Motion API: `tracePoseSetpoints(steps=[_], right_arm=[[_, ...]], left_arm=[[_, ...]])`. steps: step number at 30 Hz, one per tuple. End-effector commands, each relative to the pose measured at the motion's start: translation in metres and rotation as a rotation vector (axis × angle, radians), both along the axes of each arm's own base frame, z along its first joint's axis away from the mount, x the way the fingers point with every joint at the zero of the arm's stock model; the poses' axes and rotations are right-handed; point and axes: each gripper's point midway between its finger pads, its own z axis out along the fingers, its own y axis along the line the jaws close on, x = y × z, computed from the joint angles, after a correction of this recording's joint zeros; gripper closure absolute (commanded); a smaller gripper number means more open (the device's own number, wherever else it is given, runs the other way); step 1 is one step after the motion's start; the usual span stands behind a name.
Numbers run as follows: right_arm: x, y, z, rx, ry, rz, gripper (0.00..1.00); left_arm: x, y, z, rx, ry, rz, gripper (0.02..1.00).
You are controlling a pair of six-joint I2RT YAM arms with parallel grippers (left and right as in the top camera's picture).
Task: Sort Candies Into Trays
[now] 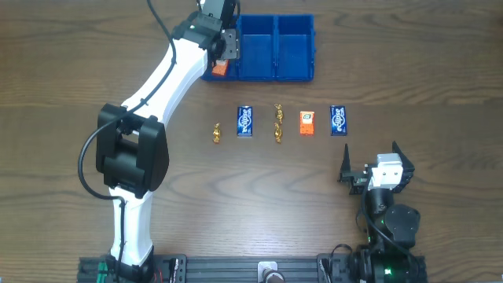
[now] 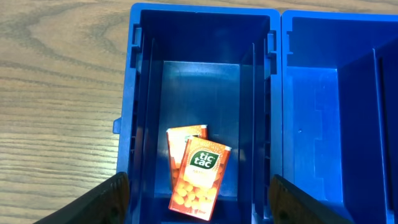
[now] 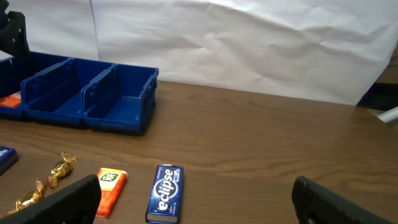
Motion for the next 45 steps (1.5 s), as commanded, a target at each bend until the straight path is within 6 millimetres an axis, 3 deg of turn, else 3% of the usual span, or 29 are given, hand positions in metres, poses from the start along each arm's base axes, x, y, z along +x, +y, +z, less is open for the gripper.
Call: tracePoseSetpoints(steps=[1, 9, 14, 23, 25, 30, 37, 45], right_arm=[[0.000, -0.001, -0.002, -0.014, 0.008, -0.003, 0.003], [0.000, -0.001, -0.002, -0.014, 0.008, -0.003, 0.003], [0.000, -0.001, -0.002, -0.014, 0.008, -0.003, 0.003], [0.000, -0.001, -0.002, -0.014, 0.008, -0.003, 0.003], [0.000, -0.001, -0.002, -0.014, 0.008, -0.003, 0.003], [0.000, -0.001, -0.002, -0.014, 0.008, -0.003, 0.003], [0.000, -0.001, -0.002, -0.014, 0.008, -0.003, 0.003], [0.000, -0.001, -0.002, -0.014, 0.008, -0.003, 0.003]], left_arm=[[-0.003, 0.001, 0.032, -0.012, -0.046, 0.004, 0.242], [-0.041, -0.016, 0.103, -0.012, -0.119, -0.011, 0.152], [-0.071, -0.057, 0.110, -0.044, -0.103, -0.058, 0.141], [-0.135, -0.129, 0.090, -0.035, -0.026, -0.143, 0.141], [-0.155, -0.149, 0.074, 0.002, -0.004, -0.157, 0.148], [-0.175, -0.173, 0.041, 0.000, 0.068, -0.163, 0.152], [-0.186, -0.195, -0.020, -0.045, 0.198, -0.113, 0.152], [-0.176, -0.218, -0.061, -0.088, 0.212, -0.133, 0.148]])
